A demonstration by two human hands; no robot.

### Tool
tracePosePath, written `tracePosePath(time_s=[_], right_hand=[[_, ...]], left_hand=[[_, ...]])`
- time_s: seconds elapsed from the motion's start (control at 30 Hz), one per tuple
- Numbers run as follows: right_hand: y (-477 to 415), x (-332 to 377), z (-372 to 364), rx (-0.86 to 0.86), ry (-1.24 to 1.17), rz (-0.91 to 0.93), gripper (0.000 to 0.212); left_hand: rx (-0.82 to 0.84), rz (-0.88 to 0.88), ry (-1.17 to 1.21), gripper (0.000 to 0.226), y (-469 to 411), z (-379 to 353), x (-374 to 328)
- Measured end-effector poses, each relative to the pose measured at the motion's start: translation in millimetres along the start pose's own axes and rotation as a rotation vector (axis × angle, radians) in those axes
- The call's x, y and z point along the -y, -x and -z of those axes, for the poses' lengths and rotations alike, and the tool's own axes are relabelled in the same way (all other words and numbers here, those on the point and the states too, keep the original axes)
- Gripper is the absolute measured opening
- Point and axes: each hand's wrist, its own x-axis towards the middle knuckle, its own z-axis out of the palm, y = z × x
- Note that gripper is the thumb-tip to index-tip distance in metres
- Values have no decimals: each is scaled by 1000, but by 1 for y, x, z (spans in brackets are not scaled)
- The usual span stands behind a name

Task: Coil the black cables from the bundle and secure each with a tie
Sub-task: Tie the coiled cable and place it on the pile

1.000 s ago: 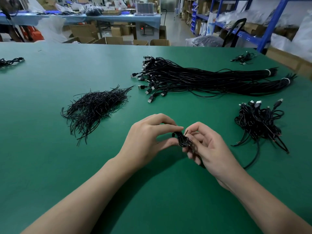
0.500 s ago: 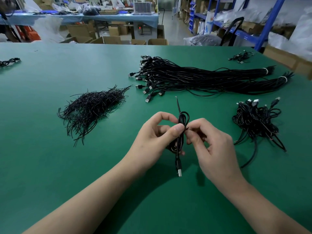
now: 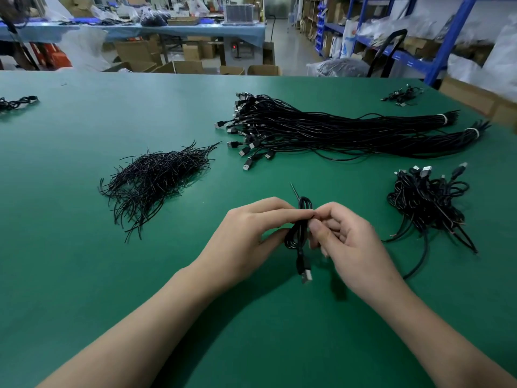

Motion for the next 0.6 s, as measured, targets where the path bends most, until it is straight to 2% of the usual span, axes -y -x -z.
tracePosePath(time_s=[0.07,0.2,0.37,0.47,0.6], right_hand=[[0,-1,1,35,38,-15,13],[0,2,1,79,114,-15,25],[2,3,3,92,94,11,27],[2,4,4,87,126,52,27],[3,7,6,60,211,163,25]], left_hand=[[-13,-31,-24,41,0,0,0],[-73,-101,-111,30,-1,0,-3],[-96,-132,-187,26,-3,0,-6],[-111,-176,-251,22,-5,2,-5],[-67,-171,-198,19,-4,4,-5]])
